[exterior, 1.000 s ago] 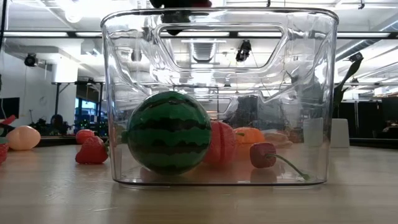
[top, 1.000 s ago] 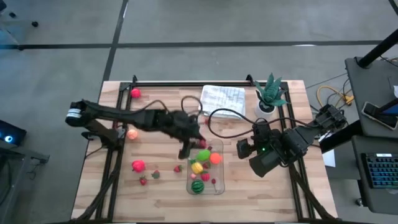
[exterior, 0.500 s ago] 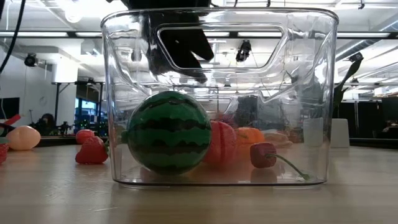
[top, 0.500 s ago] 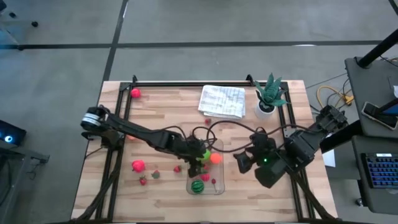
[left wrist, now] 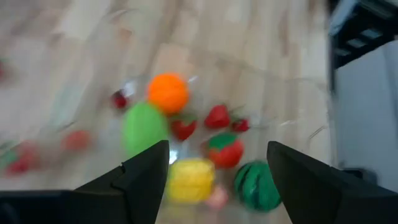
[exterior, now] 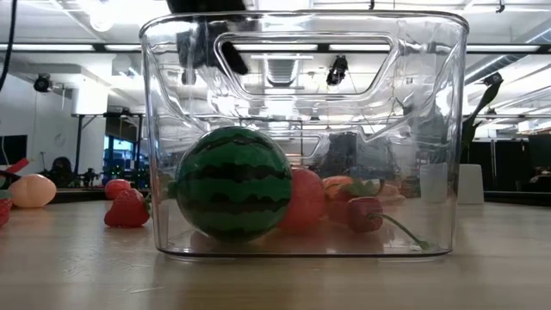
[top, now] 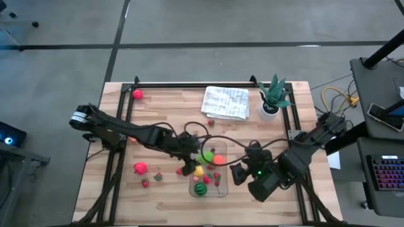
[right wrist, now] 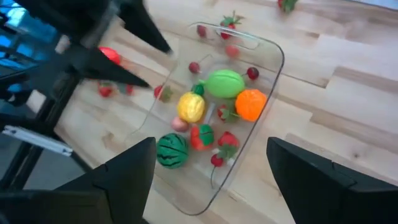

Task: Pick and placing Produce into tupperware
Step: Put the red strawberry into the transparent bin

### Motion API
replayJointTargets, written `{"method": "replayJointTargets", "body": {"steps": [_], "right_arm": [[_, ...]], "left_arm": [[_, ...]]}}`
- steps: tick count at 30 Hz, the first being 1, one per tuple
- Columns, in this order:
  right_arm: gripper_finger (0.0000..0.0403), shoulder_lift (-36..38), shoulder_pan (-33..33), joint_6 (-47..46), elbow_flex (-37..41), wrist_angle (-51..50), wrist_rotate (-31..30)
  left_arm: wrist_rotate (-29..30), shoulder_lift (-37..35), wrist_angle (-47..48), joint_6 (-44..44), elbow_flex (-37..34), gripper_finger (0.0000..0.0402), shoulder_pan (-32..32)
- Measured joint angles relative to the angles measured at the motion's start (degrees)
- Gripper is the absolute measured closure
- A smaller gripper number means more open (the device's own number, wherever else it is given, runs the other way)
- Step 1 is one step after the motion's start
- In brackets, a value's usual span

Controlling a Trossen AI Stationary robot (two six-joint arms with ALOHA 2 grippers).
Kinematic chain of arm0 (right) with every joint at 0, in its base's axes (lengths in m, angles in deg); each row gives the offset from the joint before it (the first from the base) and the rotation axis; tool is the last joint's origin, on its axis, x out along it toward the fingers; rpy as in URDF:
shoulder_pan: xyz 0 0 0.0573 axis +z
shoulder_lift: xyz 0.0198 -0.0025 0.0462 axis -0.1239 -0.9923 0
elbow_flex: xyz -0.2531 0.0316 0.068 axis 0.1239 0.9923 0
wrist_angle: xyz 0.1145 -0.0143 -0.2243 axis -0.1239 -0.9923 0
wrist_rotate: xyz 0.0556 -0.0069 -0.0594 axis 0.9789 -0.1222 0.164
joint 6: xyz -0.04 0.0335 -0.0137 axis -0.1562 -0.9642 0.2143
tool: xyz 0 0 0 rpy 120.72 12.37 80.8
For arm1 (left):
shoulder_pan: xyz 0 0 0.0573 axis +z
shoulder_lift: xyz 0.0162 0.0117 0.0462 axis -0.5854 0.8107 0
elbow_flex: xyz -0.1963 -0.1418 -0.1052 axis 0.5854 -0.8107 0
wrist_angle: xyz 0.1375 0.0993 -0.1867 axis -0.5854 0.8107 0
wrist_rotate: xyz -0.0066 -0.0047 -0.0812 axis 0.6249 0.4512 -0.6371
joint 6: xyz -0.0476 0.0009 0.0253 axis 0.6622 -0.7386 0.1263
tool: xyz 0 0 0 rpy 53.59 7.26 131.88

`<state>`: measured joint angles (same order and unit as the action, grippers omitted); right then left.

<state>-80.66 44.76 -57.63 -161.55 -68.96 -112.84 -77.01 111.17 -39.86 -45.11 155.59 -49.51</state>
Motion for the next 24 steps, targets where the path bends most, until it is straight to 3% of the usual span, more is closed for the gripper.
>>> {"method": "replayJointTargets", "body": {"steps": [8,14,24], "right_arm": [[0.0106,-1.37,-6.1,-1.2,0.02,-0.46,1.36],[0.0106,-1.39,-15.18,7.61,0.02,0.46,5.9],[0.0106,-4.73,-31.74,25.73,1.21,9.56,17.22]], "left_arm": [[6.41,-8.1,12.67,-0.08,-0.14,0.0153,-0.5],[11.69,-13.08,16.84,-0.06,-3.51,0.0153,-0.63],[12.24,-22.5,14.56,5.17,-16.86,0.0153,-0.63]]}}
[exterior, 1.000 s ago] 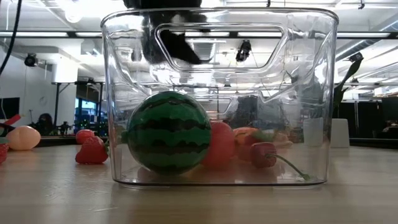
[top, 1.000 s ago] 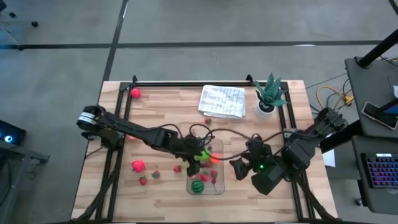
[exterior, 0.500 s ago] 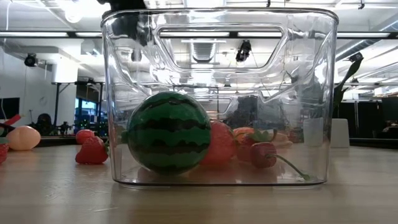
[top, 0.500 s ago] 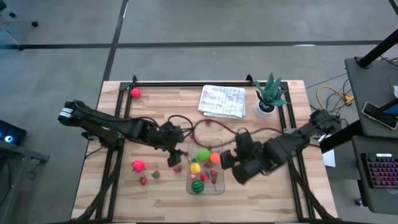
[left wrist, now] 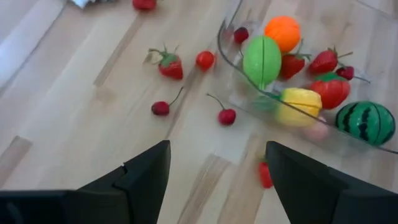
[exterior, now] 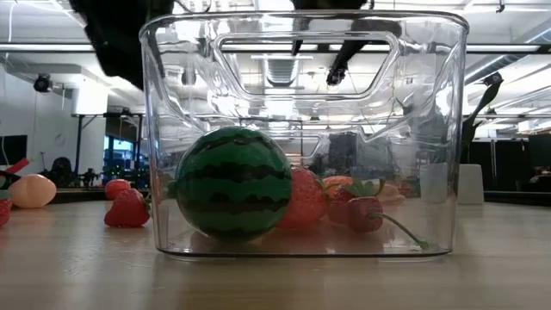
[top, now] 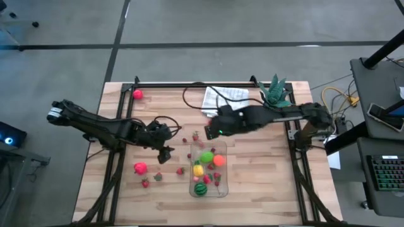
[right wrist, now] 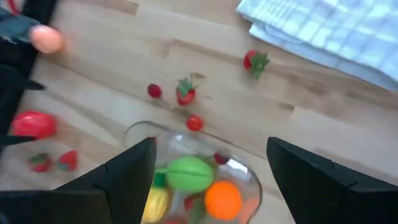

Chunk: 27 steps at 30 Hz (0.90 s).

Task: Pick and placing Produce into tupperware
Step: Put the red strawberry into the transparent bin

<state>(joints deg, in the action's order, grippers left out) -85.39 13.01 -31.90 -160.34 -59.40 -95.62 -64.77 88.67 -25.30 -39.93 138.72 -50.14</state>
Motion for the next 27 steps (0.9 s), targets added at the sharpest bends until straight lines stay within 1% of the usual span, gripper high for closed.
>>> {"method": "replayJointTargets", "body": {"steps": [6,9,12,16,21,27], "right_arm": [[0.0106,-7.43,-6.95,6.62,0.17,0.97,7.42],[0.0106,-11.0,-9.38,8.87,0.11,2.84,9.26],[0.0106,-14.16,-11.43,9.54,-0.27,3.71,10.51],[0.0106,-17.64,-13.69,9.4,-0.29,5.64,14.3],[0.0106,-19.69,-14.57,9.45,-0.31,7.16,14.67],[0.0106,-20.16,-16.19,10.8,-0.27,6.89,13.6]], "left_arm": [[3.56,-5.83,-1.73,0.71,-6.35,0.0153,0.18],[5.59,-8.48,-1.68,0.45,-8.6,0.0153,0.36],[8.14,-10.65,-1.85,-1.13,-9.97,0.0153,0.5],[11.48,-12.86,-2.07,-4.31,-11.13,0.0153,1.11],[11.95,-14.42,-1.92,-5.47,-11.89,0.0153,2.4],[11.98,-13.72,-2.29,-5.54,-11.67,0.0153,3.22]]}}
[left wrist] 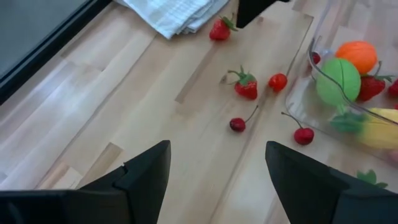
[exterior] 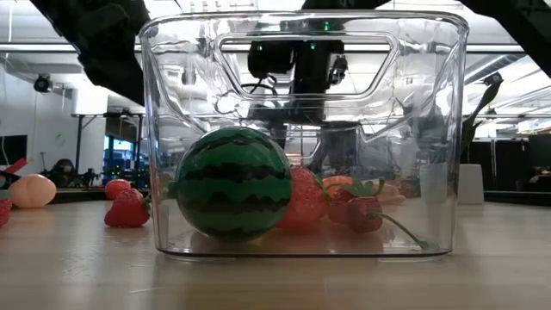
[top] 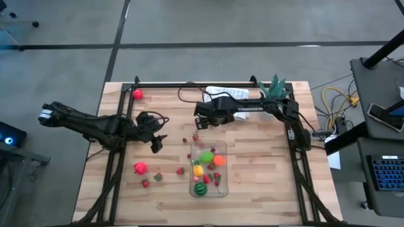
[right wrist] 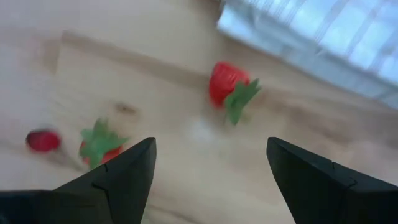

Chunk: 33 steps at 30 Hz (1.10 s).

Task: Pick and placing Produce into tupperware
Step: Put the red strawberry into the transparent bin

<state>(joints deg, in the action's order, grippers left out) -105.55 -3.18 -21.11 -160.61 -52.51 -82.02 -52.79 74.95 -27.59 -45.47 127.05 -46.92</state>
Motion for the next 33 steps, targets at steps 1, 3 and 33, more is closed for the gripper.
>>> {"method": "replayJointTargets", "body": {"steps": [1,3,33], "right_arm": [[0.0106,-0.28,-0.44,0.0,0.0,0.14,-0.02],[0.0106,-1.07,-1.42,0.04,0.02,0.51,0.05],[0.0177,-4.39,-5.56,5.11,2.86,6.09,2.5]], "left_arm": [[0.0,0.19,-0.1,-0.03,-0.01,0.0153,0.12],[0.0,0.53,-1.35,-0.04,-0.15,0.0153,0.24],[1.29,1.11,-2.44,0.21,-0.22,0.0153,0.24]]}}
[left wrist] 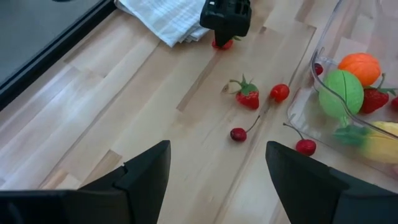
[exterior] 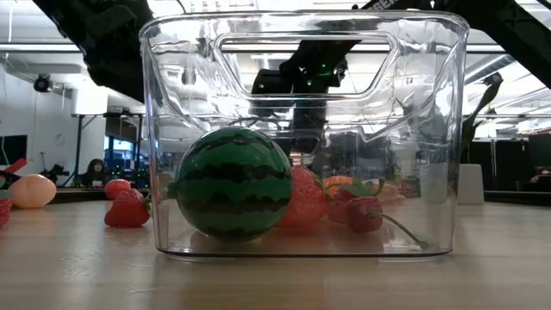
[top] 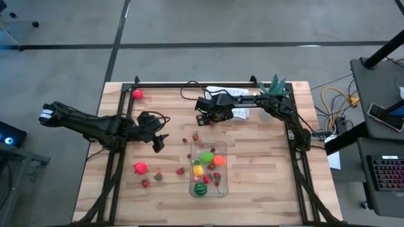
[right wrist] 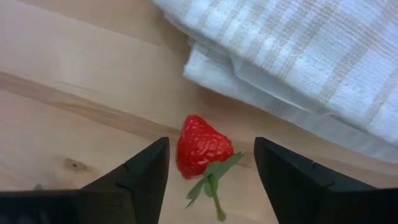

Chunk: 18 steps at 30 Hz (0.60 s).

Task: Pick and placing Produce into tupperware
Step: Put the red strawberry into the transparent bin

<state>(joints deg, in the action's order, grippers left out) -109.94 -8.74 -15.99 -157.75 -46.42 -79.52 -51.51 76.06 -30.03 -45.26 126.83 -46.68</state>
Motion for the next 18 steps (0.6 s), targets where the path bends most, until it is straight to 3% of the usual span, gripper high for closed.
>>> {"method": "replayJointTargets", "body": {"steps": [6,18], "right_arm": [[0.0192,0.0,-0.31,-0.12,0.1,0.17,0.03],[0.0269,0.0,-0.31,-0.14,0.5,0.36,0.56]], "left_arm": [[0.02,0.0,0.15,-0.01,0.0,0.0153,0.0],[0.77,0.0,0.2,-0.5,-0.02,0.0153,0.0]]}}
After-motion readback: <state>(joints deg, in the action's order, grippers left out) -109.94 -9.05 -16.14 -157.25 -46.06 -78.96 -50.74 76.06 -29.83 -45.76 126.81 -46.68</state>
